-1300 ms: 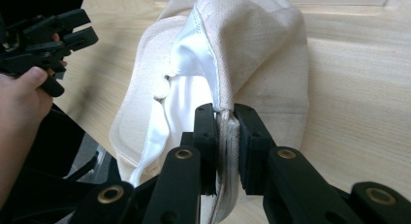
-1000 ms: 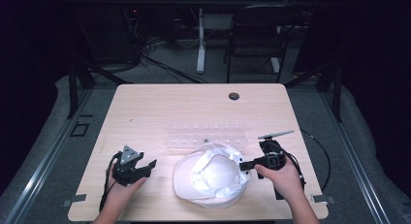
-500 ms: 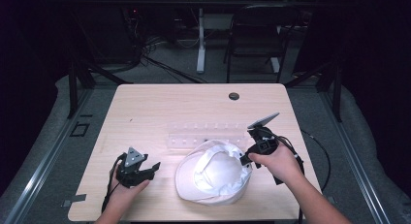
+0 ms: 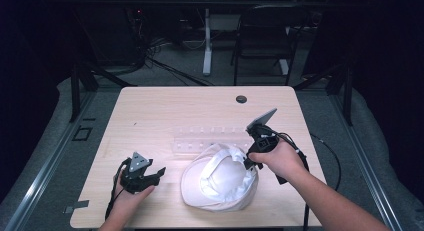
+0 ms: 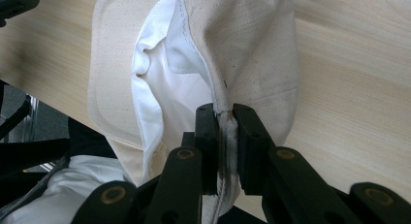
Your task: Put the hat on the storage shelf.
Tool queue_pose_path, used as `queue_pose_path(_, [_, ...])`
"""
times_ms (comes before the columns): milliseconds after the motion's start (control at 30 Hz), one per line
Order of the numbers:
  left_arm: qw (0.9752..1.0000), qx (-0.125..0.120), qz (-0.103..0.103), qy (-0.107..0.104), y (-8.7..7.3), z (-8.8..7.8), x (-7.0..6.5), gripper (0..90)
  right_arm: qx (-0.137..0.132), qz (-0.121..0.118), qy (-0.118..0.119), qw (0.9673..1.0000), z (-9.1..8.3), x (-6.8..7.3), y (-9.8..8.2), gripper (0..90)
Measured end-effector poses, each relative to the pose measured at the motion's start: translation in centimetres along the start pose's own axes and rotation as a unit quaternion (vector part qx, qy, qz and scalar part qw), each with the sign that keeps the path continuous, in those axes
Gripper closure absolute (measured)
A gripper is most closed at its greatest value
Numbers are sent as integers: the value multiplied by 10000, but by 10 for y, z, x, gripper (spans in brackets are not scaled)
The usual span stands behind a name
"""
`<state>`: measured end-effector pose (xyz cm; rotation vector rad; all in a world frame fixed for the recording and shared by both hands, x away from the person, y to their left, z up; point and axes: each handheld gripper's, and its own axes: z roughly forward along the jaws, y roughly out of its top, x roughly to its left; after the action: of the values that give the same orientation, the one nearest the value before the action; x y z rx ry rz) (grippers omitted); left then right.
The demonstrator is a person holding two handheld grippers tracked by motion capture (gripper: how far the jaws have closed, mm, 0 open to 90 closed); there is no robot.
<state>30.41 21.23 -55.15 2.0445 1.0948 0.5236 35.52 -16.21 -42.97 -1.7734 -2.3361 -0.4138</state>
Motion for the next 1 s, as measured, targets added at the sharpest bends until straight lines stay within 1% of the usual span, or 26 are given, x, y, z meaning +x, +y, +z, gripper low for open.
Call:
queue_pose_path(67, [10000,2,-2,-10,0,0,0,418,-1,6,-16,10000,-1,1,1,813])
queue_pose_path(100, [10000,33,6,-32,0,0,0,417,80,-45,-59,9999,-3,1,2,813])
queue_pose_path(133, [10000,35,7,-32,0,0,0,418,92,-50,-102,9999,-3,2,3,814])
queue_pose_path(167, [10000,26,-11,-30,0,0,-1,417,95,-56,-160,9998,-3,4,3,814])
queue_pose_path(233, [10000,40,32,-31,0,0,-1,418,26,7,-169,9999,-3,7,4,814])
queue_pose_path(267, [10000,50,55,-34,0,0,-1,418,83,-55,-195,9998,-4,7,5,814])
queue_pose_path(300, [10000,39,30,-39,0,0,-1,418,134,-91,-219,9996,-6,8,6,814])
queue_pose_path(333, [10000,42,40,-40,0,0,-1,418,47,-33,-216,9998,-6,9,6,814])
queue_pose_path(367, [10000,50,57,-41,0,0,-1,417,114,-107,-222,9996,-8,10,7,814])
queue_pose_path(400, [10000,48,45,-40,0,0,-1,418,104,-119,-224,9996,-8,10,7,814])
queue_pose_path(500, [10000,48,44,-44,0,1,-2,417,126,-154,-181,9996,-10,11,7,814])
queue_pose_path(533, [10000,52,49,-42,0,1,-2,417,23,-87,-164,9998,-10,12,6,814])
queue_pose_path(567, [10000,54,44,-48,0,1,-2,417,115,-169,-161,9997,-12,11,7,814])
queue_pose_path(600, [10000,56,46,-48,0,1,-2,417,107,-180,-135,9997,-13,12,7,814])
queue_pose_path(700, [10000,61,55,-52,0,1,-2,417,56,-204,-12,9998,-17,14,7,814])
queue_pose_path(733, [10000,62,54,-54,0,1,-2,417,9,-161,8,9999,-18,15,7,814])
queue_pose_path(767, [9999,65,55,-52,0,1,-2,417,12,-210,-2,9998,-20,15,7,814])
queue_pose_path(833, [9999,73,61,-52,0,2,-2,417,-29,-183,39,9998,-23,17,7,814])
queue_pose_path(867, [9999,76,64,-53,0,2,-2,417,-29,-195,91,9998,-25,17,7,814])
queue_pose_path(900, [9999,79,65,-55,0,2,-3,416,-96,-172,126,9997,-27,18,7,814])
queue_pose_path(933, [9999,91,80,-65,0,2,-2,416,-96,-172,126,9997,-27,18,7,814])
queue_pose_path(1000, [9999,130,82,-77,0,2,-3,417,-126,-200,205,9995,-31,19,8,814])
